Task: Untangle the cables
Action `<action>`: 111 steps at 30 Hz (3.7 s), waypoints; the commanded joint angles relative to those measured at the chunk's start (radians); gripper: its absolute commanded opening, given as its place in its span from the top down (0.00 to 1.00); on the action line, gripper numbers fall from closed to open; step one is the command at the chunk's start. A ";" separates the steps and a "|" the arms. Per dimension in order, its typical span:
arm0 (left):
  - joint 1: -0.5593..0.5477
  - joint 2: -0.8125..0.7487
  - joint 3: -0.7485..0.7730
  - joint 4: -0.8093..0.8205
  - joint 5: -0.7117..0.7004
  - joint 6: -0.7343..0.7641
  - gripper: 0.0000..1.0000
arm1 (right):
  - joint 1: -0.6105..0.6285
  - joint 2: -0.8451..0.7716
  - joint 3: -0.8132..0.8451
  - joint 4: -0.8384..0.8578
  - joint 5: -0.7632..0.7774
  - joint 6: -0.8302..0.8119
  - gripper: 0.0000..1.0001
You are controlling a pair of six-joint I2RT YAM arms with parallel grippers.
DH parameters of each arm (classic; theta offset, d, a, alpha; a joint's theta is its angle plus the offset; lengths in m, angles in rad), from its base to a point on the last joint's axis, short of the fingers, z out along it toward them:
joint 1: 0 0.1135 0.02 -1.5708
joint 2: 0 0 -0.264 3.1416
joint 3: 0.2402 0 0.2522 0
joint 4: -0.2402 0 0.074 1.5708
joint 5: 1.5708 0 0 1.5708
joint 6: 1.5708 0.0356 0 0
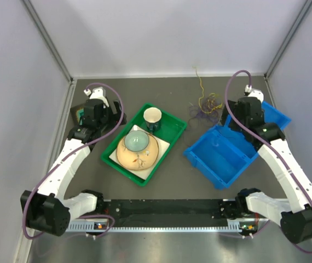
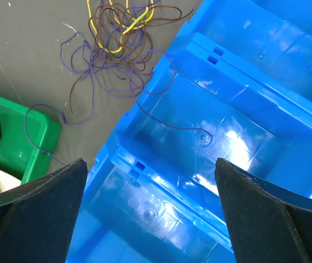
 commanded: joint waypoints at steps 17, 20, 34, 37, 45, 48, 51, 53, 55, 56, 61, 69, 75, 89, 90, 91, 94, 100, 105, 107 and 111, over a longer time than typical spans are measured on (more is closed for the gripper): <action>-0.002 0.027 -0.016 0.097 0.031 -0.023 0.01 | 0.006 0.117 0.014 0.111 -0.010 0.002 0.01; -0.004 0.039 -0.013 0.119 0.076 -0.025 0.01 | 0.006 0.222 0.046 0.180 -0.039 0.014 0.01; -0.031 0.248 0.119 0.147 0.191 -0.051 0.01 | 0.005 0.716 0.375 0.250 0.021 -0.018 0.07; -0.034 0.268 0.150 0.134 0.194 -0.033 0.01 | -0.010 0.817 0.439 0.250 0.090 -0.049 0.03; -0.041 0.280 0.289 0.097 0.215 0.038 0.01 | -0.037 1.033 0.648 0.231 0.001 -0.058 0.41; -0.039 0.270 0.303 0.151 0.229 0.021 0.01 | -0.046 1.096 0.726 0.210 -0.003 -0.064 0.97; -0.039 0.283 0.342 0.160 0.263 0.001 0.01 | -0.047 1.067 0.780 0.191 -0.019 -0.057 1.00; -0.039 0.308 0.371 0.162 0.292 -0.008 0.01 | -0.046 0.997 0.815 0.191 -0.034 -0.058 1.00; -0.039 0.335 0.383 0.170 0.330 -0.019 0.01 | -0.040 0.943 0.841 0.197 -0.071 -0.064 1.00; -0.039 0.345 0.392 0.176 0.353 -0.022 0.01 | -0.037 0.911 0.864 0.214 -0.088 -0.069 1.00; -0.039 0.421 0.426 0.229 0.418 -0.077 0.01 | -0.001 0.748 0.944 0.273 -0.234 -0.066 1.00; -0.036 0.509 0.550 0.213 0.409 -0.079 0.01 | 0.045 0.690 1.120 0.322 -0.341 0.005 1.00; -0.016 0.523 0.596 0.203 0.393 -0.076 0.01 | 0.043 0.733 1.083 0.363 -0.347 0.057 1.00; -0.027 0.566 0.572 0.165 0.432 -0.069 0.01 | -0.032 0.980 1.167 0.013 -0.246 0.010 0.14; -0.036 0.584 0.579 0.157 0.422 -0.059 0.01 | -0.034 0.949 1.116 0.039 -0.223 -0.009 0.14; -0.048 0.593 0.604 0.132 0.412 -0.047 0.01 | -0.035 0.885 1.020 0.053 -0.203 -0.017 0.14; -0.106 0.665 0.679 0.073 0.357 0.000 0.01 | -0.034 0.796 0.828 0.093 -0.171 -0.053 0.16; -0.179 0.811 0.797 -0.030 0.321 0.029 0.01 | -0.034 0.748 0.550 0.125 -0.194 -0.103 0.21; -0.195 0.901 0.863 -0.051 0.310 0.015 0.01 | -0.015 0.843 0.534 0.113 -0.318 -0.138 0.20; -0.195 0.899 0.860 -0.042 0.301 0.009 0.01 | -0.006 0.878 0.551 0.110 -0.289 -0.142 0.21; -0.195 0.860 0.840 -0.025 0.274 0.016 0.01 | -0.003 0.951 0.562 0.110 -0.298 -0.144 0.29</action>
